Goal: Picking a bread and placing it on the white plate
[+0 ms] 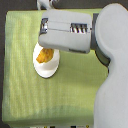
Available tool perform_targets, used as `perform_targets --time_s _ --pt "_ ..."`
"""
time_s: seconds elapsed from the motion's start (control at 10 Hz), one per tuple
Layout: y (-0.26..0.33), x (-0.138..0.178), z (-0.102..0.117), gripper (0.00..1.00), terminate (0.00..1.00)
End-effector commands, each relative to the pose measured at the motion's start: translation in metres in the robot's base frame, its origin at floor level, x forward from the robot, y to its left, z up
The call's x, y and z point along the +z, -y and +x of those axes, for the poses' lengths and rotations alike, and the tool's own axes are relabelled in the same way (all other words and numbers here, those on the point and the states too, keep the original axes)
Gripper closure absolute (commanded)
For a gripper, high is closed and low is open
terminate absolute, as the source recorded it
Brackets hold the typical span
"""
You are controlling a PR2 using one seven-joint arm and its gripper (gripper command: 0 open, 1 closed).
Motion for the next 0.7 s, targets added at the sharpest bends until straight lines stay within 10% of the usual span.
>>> perform_targets --time_s 0.0,0.2,0.3,0.6 --pt "-0.008 -0.014 -0.002 1.00 0.00" --pt "-0.013 -0.016 -0.006 1.00 0.00" --pt "-0.016 -0.018 -0.008 0.00 0.00" --pt "-0.020 -0.019 -0.014 0.00 0.00"
